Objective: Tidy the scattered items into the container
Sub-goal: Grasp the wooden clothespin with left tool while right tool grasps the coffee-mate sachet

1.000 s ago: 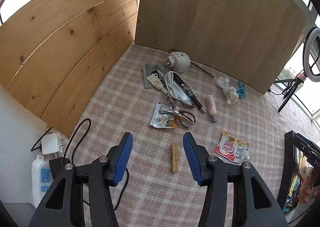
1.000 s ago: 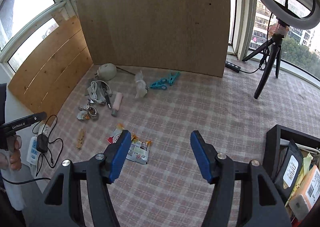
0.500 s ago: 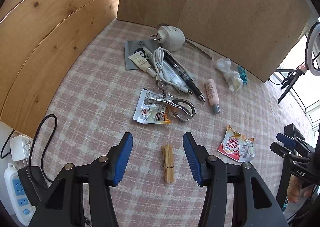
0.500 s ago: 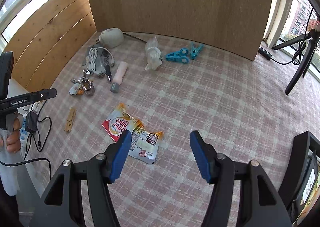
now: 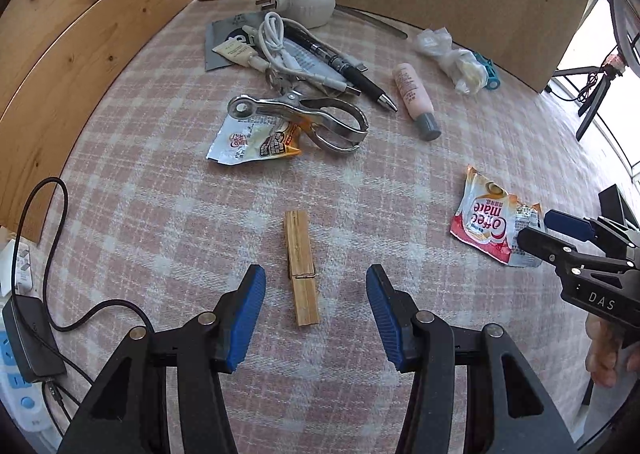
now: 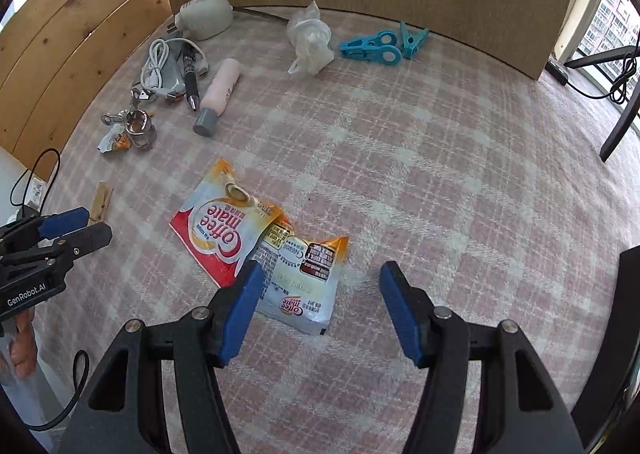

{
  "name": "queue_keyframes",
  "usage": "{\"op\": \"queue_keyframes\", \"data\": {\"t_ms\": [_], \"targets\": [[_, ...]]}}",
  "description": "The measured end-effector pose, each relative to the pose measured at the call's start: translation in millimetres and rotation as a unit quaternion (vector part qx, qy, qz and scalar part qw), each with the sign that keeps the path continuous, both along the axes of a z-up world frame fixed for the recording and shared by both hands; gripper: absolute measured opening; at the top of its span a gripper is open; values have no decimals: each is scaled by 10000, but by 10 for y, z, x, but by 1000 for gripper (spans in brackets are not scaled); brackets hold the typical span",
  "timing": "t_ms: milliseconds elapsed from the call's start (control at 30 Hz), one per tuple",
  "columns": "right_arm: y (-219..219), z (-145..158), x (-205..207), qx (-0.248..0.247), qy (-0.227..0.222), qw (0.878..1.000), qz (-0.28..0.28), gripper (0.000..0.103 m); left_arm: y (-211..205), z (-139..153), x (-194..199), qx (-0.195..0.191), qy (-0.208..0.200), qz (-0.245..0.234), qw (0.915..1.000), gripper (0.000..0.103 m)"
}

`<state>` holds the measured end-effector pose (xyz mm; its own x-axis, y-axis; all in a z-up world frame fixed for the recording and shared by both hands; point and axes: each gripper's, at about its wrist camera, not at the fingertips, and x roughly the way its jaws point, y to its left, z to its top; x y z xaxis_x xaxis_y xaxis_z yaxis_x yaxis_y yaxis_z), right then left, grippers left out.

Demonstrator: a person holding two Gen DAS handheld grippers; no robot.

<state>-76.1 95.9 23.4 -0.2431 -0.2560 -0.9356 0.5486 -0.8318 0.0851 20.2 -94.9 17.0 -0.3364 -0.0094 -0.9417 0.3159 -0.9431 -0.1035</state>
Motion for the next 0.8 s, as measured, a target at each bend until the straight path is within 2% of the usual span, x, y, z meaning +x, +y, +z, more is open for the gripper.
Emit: {"op": "queue_keyframes", "data": {"t_ms": [133, 233, 300, 367, 433, 533, 667, 800], "targets": [[-143, -8, -27, 91, 28, 9999, 116, 62, 86, -13, -39, -297, 17, -72, 9995, 50], [-265, -20, 42, 342, 223, 9987, 319, 58, 173, -20, -61, -556, 34, -187, 9983, 44], [-270, -13, 82, 343, 272, 9981, 427, 54, 200, -14, -53, -593, 91, -223, 9980, 38], [-212, 3, 79, 271, 230, 9984, 443, 51, 198, -9, -26, -615, 149, -198, 9978, 20], [-113, 32, 34, 144, 112, 9994, 281, 39, 151, -3, 7, -495, 194, -115, 9985, 12], [49, 56, -50, -188, -256, 9995, 19, 34, 63, 1, 71, -238, 257, -63, 9994, 12], [158, 114, -37, -290, -264, 9991, -155, 30, -82, 27, 180, 180, 322, 96, 9993, 12], [286, 242, -40, -505, -242, 9978, -348, 29, -200, 130, 280, 317, 434, 255, 9982, 12]]}}
